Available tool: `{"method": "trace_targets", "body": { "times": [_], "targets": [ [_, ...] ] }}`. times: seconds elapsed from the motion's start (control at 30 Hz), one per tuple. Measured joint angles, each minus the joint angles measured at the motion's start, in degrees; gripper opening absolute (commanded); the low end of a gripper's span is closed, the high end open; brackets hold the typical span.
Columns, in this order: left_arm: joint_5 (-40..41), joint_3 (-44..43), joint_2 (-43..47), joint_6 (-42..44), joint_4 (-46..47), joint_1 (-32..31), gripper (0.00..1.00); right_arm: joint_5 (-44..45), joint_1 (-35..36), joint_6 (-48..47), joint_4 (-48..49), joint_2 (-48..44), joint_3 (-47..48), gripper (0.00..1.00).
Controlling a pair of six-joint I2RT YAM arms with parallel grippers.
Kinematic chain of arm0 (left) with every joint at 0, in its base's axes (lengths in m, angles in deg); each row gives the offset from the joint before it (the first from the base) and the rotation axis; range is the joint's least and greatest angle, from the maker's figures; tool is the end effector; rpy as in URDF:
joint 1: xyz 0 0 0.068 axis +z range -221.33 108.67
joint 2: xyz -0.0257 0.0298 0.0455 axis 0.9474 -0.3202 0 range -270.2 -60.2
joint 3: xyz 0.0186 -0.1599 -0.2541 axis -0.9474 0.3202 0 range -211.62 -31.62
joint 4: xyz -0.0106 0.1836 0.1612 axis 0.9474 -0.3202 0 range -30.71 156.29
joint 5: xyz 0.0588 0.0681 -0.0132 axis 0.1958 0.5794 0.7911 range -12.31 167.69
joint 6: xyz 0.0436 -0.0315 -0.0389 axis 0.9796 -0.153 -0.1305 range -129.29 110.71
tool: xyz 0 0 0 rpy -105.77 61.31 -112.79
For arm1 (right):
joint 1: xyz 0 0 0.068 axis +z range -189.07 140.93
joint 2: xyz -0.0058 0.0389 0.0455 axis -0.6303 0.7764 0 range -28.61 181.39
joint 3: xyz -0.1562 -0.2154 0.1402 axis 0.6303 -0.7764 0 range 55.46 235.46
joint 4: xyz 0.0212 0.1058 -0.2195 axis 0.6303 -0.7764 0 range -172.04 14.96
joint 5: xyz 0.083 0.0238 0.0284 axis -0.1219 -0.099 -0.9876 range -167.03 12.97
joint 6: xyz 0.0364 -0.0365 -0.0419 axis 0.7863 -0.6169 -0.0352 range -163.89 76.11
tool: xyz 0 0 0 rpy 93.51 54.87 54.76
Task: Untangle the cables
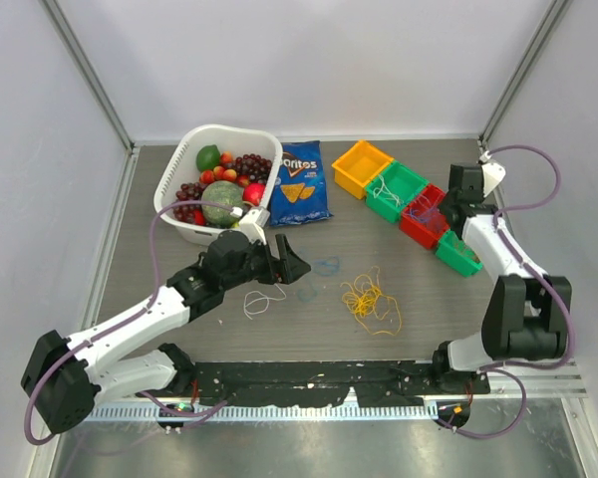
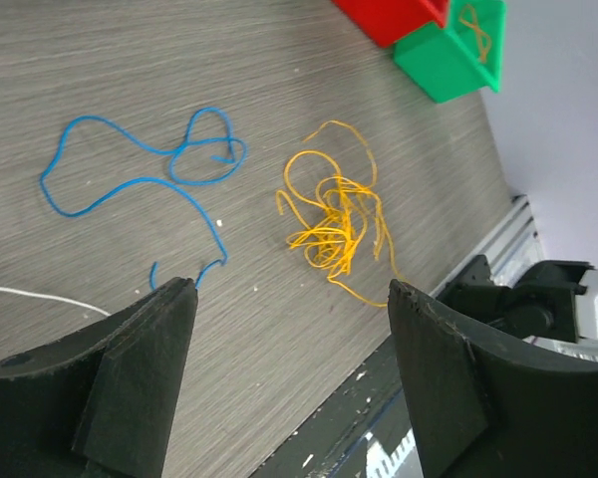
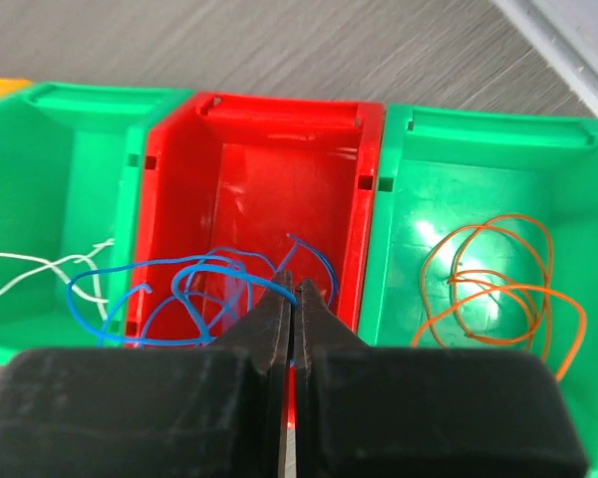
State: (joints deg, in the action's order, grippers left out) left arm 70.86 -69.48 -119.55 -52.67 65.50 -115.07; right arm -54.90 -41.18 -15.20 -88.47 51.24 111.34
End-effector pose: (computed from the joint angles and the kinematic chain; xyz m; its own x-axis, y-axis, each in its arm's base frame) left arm 0.1551 -0.1571 0.2903 -0.7252 -0.2499 -0.6416 0.3686 0.6462 -0.6683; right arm 0.2967 -0.0308 0.2898 -0.3726 0.4587 -0.8067 0.5836 0.7917 0.1806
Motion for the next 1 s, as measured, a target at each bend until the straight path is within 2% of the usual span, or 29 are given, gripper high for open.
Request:
{"method": "trace_targets", "body": {
  "times": [0.17,0.27,0.3,0.33,0.43,0.5,0.53,0.63,0.73,0.9,1.0],
  "targets": [
    [1.7,-0.6,-1.9,0.1,-3.5,0.0,0.72,-0.1,0.1,-0.1,-4.0,9.0,4.1,0.01],
    [1.8,-0.6,-2.0,0.0,-3.9,0.0,0.72,0.1,0.2,-1.1,-6.5,13.6,7.2,0.01],
    [1.9,-0.6,-2.0,0.0,-3.9,0.0,0.75,0.0,0.2,-1.6,-6.8,14.8,8.1,0.01],
    [1.9,-0.6,-2.0,0.0,-3.9,0.0,0.8,0.1,0.2,-1.9,-7.4,16.3,9.5,0.03],
    [1.9,-0.6,-2.3,0.1,-4.0,0.0,0.86,0.3,0.3,-3.0,-9.6,19.9,13.4,0.13],
    [1.9,-0.7,-2.7,0.1,-4.2,0.0,0.87,0.8,0.8,-3.7,-11.2,20.6,14.8,0.25],
    [1.9,-0.8,-2.9,0.0,-4.3,0.0,0.87,1.2,1.2,-4.0,-11.9,20.4,15.0,0.38],
    [2.4,-0.9,-3.0,0.1,-4.6,0.0,0.86,3.9,4.2,-5.3,-14.2,19.2,15.1,0.53],
    [2.8,-1.4,-3.0,0.1,-5.0,0.0,0.85,4.9,7.5,-6.0,-16.4,17.1,15.0,0.56],
    [3.0,-2.0,-3.5,0.2,-5.7,0.0,0.85,5.6,10.4,-6.1,-17.3,10.2,11.7,0.68],
    [3.2,-2.6,-4.5,0.3,-6.4,0.0,0.88,7.0,10.9,-6.3,-17.4,4.5,8.1,0.68]
  ]
}}
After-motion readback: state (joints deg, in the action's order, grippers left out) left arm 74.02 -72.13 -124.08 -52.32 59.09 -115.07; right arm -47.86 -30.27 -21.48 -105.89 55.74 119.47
